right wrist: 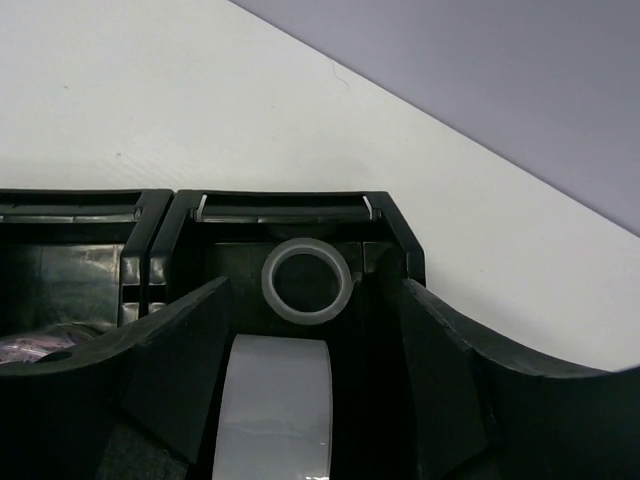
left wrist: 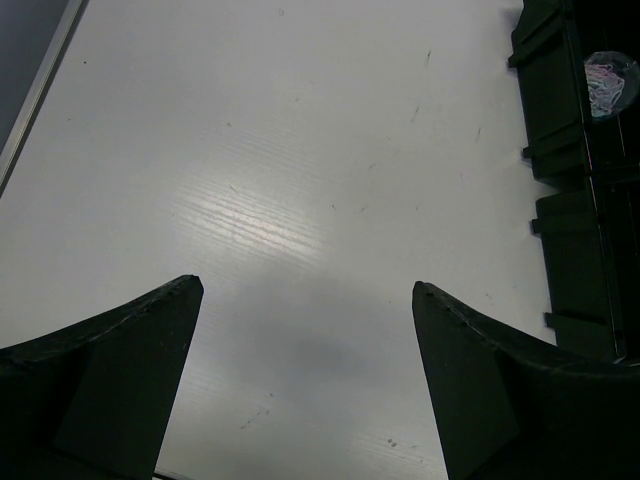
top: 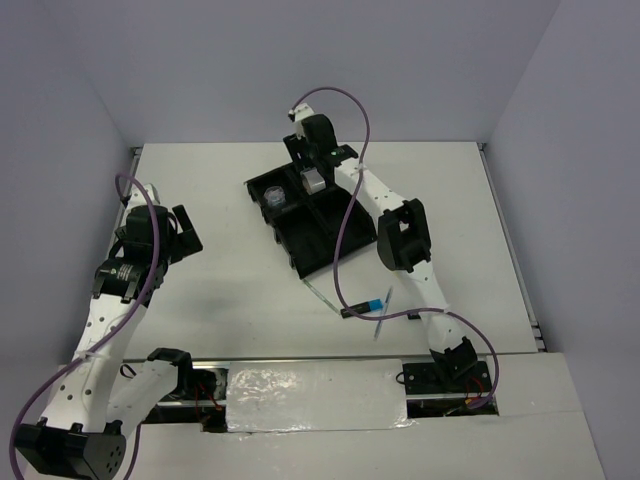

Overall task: Sort the stationery into containers
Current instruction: Place the stationery in the storage box, then pick up the stationery from the center of the board.

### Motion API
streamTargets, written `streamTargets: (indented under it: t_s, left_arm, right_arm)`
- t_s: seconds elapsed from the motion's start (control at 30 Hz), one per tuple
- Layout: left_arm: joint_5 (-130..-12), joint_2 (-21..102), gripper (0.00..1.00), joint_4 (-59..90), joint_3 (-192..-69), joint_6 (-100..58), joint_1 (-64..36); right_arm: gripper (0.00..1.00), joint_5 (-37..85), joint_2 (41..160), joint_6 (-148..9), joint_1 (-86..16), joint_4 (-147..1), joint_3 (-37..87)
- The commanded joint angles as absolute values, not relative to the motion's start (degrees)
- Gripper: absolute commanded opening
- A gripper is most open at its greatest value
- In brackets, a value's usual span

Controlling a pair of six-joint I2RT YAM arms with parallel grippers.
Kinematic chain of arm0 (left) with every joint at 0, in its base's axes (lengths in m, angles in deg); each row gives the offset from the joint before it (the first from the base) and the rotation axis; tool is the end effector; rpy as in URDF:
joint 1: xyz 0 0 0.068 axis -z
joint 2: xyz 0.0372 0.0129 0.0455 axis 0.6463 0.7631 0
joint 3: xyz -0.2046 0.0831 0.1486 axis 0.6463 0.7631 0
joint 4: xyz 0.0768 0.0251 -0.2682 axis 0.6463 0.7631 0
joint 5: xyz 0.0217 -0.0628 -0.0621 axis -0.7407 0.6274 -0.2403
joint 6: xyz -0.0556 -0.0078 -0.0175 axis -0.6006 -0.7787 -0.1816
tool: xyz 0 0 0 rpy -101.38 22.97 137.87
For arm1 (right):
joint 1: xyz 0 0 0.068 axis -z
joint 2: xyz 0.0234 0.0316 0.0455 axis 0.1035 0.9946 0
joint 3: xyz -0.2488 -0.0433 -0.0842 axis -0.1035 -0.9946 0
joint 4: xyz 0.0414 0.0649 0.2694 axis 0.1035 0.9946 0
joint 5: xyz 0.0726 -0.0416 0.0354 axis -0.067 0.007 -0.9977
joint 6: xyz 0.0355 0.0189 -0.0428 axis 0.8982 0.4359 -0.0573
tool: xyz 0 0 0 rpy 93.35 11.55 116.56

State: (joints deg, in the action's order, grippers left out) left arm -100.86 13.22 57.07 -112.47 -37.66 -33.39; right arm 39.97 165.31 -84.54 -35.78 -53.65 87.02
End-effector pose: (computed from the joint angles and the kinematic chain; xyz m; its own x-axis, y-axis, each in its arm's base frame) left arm 0.2024 -0.0086 0.3277 -0.3954 -0.3979 -0.8278 -0.4331 0.8756 -0.2140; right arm 0.5291 0.2966 0.2221 -0.3554 -0.3655 -0.8603 -0.4386 0.8780 -0.1919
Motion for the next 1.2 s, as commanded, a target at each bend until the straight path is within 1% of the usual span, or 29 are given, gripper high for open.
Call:
streamTargets:
  t_s: [0.0, 0.13, 0.23, 0.27, 0.3, 0.33, 0.37, 0.4, 0.43, 0.53, 0.6, 0.63, 0.7, 0.73, 0.8, 0.9, 0.93, 1.07, 1.17]
  left_arm:
    - [-100.31, 13.13, 0.99, 55.31, -112.02, -36.31, -33.76]
    - [-100.31, 13.4, 0.99, 55.31, -112.02, -36.22, -33.76]
    - [-100.22, 13.66, 0.99, 55.22, -112.02, -36.31, -33.76]
    - [-100.22, 13.66, 0.99, 55.22, -112.1, -36.22, -33.76]
    - [-100.31, 13.66, 0.99, 55.31, -112.02, -36.31, -33.76]
    - [-100.31, 13.57, 0.99, 55.31, -112.1, -36.31, -33.76]
    - [-100.22, 13.49, 0.99, 55.31, -112.02, -36.22, -33.76]
    - [-100.22, 13.31, 0.99, 55.31, -112.02, -36.31, -33.76]
    - [-100.22, 13.22, 0.99, 55.22, -112.02, -36.31, -33.76]
    - [-99.87, 13.05, 0.99, 55.13, -111.93, -36.31, -33.76]
    - [-99.61, 12.87, 0.99, 54.96, -111.93, -36.31, -33.76]
    - [-99.52, 12.96, 0.99, 54.87, -111.84, -36.22, -33.76]
    - [-98.99, 13.04, 0.99, 54.78, -111.76, -36.13, -33.76]
    - [-98.9, 13.22, 0.99, 54.78, -111.75, -36.04, -33.76]
    - [-98.55, 13.66, 0.99, 54.78, -111.84, -35.96, -33.76]
    - [-97.5, 14.27, 0.99, 54.52, -111.84, -35.95, -33.76]
    - [-97.15, 14.36, 0.99, 54.26, -111.76, -35.69, -33.76]
    - [-96.71, 14.28, 0.99, 54.26, -111.67, -35.6, -33.76]
    - [-96.35, 13.66, 0.99, 54.17, -111.49, -35.6, -33.76]
  right_arm:
    - [0.75, 40.38, 165.81, -86.33, -35.21, -56.76, 89.89]
    - [0.76, 39.33, 162.48, -84.13, -35.21, -56.76, 87.52]
    - [0.79, 37.74, 154.85, -80.36, -35.21, -56.06, 83.84]
    - [0.84, 37.83, 152.3, -79.04, -35.29, -55.18, 81.22]
    - [0.86, 38.53, 149.49, -76.59, -35.21, -54.57, 79.54]
    - [0.9, 38.71, 143.55, -75.44, -35.21, -53.95, 77.6]
    - [0.98, 38.88, 140.53, -72.73, -35.21, -52.29, 73.32]
    - [0.99, 39.76, 137.71, -71.57, -35.21, -51.32, 70.93]
    - [1.0, 40.03, 132.38, -70.69, -35.12, -50.35, 68.47]
    - [1.0, 41.25, 124.36, -68.14, -33.55, -43.78, 55.23]
    - [1.0, 38.46, 121.0, -66.47, -31.26, -41.74, 49.23]
    - [0.96, 36.62, 117.59, -65.94, -29.86, -40.6, 42.85]
    - [0.91, 35.55, 113.88, -63.83, -25.03, -40.59, 36.4]
    - [0.88, 33.54, 111.95, -63.3, -23.53, -41.63, 30.1]
    - [0.85, 34.13, 107.9, -62.16, -20.71, -41.82, 23.49]
    - [0.79, 36.68, 108.84, -62.15, -18.86, -37.79, 21.43]
    - [0.78, 37.12, 109.55, -62.42, -18.95, -36.12, 20.64]
    - [0.79, 38.71, 112.19, -63.91, -18.6, -35.92, 17.91]
    - [0.79, 37.04, 115.44, -65.84, -17.89, -37.86, 17.47]
